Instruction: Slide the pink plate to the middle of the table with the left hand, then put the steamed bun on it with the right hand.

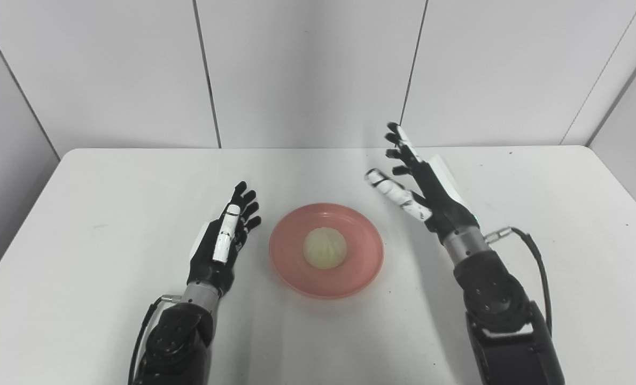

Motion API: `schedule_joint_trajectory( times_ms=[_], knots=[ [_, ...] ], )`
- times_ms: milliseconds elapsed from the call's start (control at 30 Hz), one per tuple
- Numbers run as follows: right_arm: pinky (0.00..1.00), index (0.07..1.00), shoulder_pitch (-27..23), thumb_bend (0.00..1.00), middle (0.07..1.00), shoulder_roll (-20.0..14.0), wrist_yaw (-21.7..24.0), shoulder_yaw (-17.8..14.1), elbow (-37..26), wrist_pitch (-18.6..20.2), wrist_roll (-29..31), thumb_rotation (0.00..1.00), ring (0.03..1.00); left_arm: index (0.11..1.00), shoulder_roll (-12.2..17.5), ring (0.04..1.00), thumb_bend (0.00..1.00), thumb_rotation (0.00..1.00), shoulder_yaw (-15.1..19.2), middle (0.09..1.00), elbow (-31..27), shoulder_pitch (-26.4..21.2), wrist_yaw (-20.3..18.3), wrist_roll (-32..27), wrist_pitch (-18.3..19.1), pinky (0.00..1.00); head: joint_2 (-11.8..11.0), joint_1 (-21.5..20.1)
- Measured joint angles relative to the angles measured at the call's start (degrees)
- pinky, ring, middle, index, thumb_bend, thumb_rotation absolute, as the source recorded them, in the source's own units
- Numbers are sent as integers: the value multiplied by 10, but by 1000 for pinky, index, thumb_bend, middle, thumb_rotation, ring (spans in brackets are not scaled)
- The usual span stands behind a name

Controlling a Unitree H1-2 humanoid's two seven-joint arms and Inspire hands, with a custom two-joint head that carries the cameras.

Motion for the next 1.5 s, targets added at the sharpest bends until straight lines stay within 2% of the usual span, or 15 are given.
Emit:
schedule_joint_trajectory(
  times_ms=[67, 133, 200, 267, 300, 433, 567, 833, 1000, 1200, 1500],
  knots=[
    [842, 1000, 15, 786, 1000, 8, -14, -12, 11, -5, 34, 1000, 966, 999, -2, 972, 487, 1000, -1, 989, 1, 5, 7, 9, -13, 963, -1, -1],
    [939, 1000, 27, 808, 1000, 17, -23, -21, 23, -8, 64, 1000, 993, 998, -3, 972, 482, 1000, -3, 988, 1, 9, 11, 11, -20, 959, -2, -1],
    [994, 1000, 39, 739, 1000, 30, -25, -31, 34, -8, 105, 1000, 1000, 990, -3, 965, 466, 1000, -5, 979, 1, 12, 14, 18, -26, 950, -2, -2],
    [998, 1000, 47, 714, 1000, 41, -26, -39, 46, -8, 142, 1000, 1000, 989, -5, 964, 463, 1000, -6, 978, 1, 13, 17, 21, -29, 947, -1, -2],
    [999, 1000, 52, 653, 1000, 48, -27, -43, 53, -10, 157, 1000, 1000, 988, -6, 964, 458, 1000, -7, 978, 0, 15, 18, 21, -29, 949, 0, -3],
    [1000, 1000, 78, 505, 1000, 63, -46, -43, 71, -36, 177, 1000, 1000, 986, -11, 968, 442, 1000, -10, 983, -14, 27, 20, 21, -28, 958, 2, -4],
    [1000, 1000, 95, 435, 1000, 64, -50, -40, 96, -66, 189, 1000, 1000, 984, -11, 966, 435, 1000, -14, 981, -27, 38, 20, 21, -22, 955, 2, -4],
    [1000, 1000, 98, 249, 1000, 72, -65, -39, 103, -74, 221, 1000, 1000, 990, -8, 983, 431, 1000, -16, 992, -34, 41, 11, 18, -10, 993, 3, -4],
    [1000, 1000, 98, 212, 1000, 73, -69, -39, 124, -96, 239, 1000, 1000, 988, -1, 987, 434, 1000, -20, 993, -38, 42, 5, 18, 3, 1000, 4, -3],
    [1000, 1000, 87, 217, 1000, 65, -69, -39, 160, -129, 251, 1000, 1000, 980, 5, 978, 431, 1000, -19, 984, -28, 34, -1, 12, 4, 1000, 4, -1],
    [1000, 1000, 66, 234, 1000, 53, -64, -42, 196, -140, 274, 1000, 1000, 975, 9, 974, 431, 1000, -25, 984, -3, 20, -10, 8, -9, 988, 9, 2]
  ],
)
